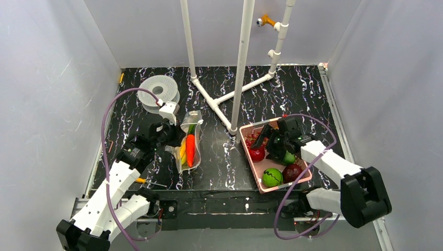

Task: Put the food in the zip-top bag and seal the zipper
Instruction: Pick up the fake fruit from the bin, then place the fake fruit in the zipper food storage bag.

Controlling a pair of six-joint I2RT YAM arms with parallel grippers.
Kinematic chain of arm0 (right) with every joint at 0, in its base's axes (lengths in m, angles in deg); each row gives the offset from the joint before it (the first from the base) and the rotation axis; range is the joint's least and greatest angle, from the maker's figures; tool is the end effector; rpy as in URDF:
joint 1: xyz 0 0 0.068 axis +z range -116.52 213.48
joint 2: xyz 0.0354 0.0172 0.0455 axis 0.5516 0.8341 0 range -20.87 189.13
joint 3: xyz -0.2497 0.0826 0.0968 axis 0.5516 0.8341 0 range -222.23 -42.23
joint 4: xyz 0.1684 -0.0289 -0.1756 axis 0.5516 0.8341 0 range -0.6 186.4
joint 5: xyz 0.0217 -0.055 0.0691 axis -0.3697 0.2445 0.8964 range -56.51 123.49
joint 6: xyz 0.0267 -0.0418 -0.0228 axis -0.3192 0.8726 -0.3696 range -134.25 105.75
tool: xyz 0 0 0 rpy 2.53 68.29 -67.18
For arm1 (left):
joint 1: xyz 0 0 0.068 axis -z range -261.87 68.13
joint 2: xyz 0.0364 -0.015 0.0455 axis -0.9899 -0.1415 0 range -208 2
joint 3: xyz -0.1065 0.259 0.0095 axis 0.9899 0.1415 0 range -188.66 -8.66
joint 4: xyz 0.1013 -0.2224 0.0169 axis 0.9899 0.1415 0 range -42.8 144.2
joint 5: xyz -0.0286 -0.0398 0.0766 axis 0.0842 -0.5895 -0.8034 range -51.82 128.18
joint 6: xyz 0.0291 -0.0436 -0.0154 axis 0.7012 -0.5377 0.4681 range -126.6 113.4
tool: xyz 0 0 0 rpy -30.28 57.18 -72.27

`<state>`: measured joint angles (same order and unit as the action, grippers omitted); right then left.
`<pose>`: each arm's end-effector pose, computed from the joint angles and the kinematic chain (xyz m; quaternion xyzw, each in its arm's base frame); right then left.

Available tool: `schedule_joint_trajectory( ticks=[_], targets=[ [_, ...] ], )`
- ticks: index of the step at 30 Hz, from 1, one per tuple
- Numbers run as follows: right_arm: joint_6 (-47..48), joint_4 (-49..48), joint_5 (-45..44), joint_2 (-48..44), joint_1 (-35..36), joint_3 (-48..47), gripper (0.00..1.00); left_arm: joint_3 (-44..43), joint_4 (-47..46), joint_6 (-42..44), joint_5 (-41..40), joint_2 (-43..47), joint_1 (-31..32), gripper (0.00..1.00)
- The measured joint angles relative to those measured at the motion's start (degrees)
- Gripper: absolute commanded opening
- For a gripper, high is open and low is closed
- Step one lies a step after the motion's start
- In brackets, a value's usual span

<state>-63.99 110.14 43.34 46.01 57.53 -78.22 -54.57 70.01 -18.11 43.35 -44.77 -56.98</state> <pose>0.1871 0.0903 0.2118 0.1816 0.9237 0.2615 0.2132 0.1468 -0.0718 0.3236 0.1219 0.8277 -0.2065 0.5074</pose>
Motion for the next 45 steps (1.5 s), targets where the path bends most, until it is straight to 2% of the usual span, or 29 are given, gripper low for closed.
schedule_joint_trajectory(
  ticks=[5,9,11,12,14,16,25,31,34,37,41,45],
  targets=[
    [-2.91,-6.10,3.76,4.37,0.07,2.10,0.94,0.00,0.02,-0.02,-0.28,-0.02,0.00,0.00],
    [-4.22,-8.87,4.04,5.25,0.00,3.13,0.77,0.00,0.07,-0.02,-0.26,-0.04,0.00,0.00],
    [-4.46,-8.90,3.76,5.07,0.00,3.37,0.74,0.00,0.07,-0.02,-0.31,-0.04,0.00,0.00],
    [-4.57,-8.90,3.39,4.68,0.00,3.67,0.68,0.00,0.07,-0.02,-0.35,-0.07,0.00,0.00],
    [-4.52,-8.57,2.29,3.08,0.00,4.33,0.48,0.00,0.13,-0.02,-0.35,-0.07,0.00,0.00],
    [-4.44,-8.09,1.05,0.44,0.02,4.94,0.39,0.00,0.13,-0.02,-0.33,-0.07,0.00,0.00],
    [-0.31,-2.93,-3.26,-9.70,0.00,4.35,0.16,0.00,0.13,-0.04,-0.33,-0.48,0.00,0.00],
    [5.18,-2.49,-3.52,-19.30,1.46,2.40,0.12,0.00,0.13,-0.07,-0.31,-0.92,0.00,0.00],
    [8.72,-2.40,-4.94,-20.90,6.97,-1.31,0.12,0.00,0.13,-0.09,-0.37,-0.94,0.00,0.00],
    [12.90,-2.93,-7.82,-18.73,17.51,-6.71,0.13,0.00,0.11,-0.11,-0.42,-1.03,0.00,0.00],
    [18.23,-5.70,-10.23,-10.08,31.78,-14.40,0.13,0.00,0.13,-0.15,-0.66,-1.33,0.00,0.00],
    [21.16,-7.78,-10.47,0.07,39.91,-20.09,0.13,0.00,0.13,-0.13,-1.22,-1.36,0.00,0.00]
  ],
)
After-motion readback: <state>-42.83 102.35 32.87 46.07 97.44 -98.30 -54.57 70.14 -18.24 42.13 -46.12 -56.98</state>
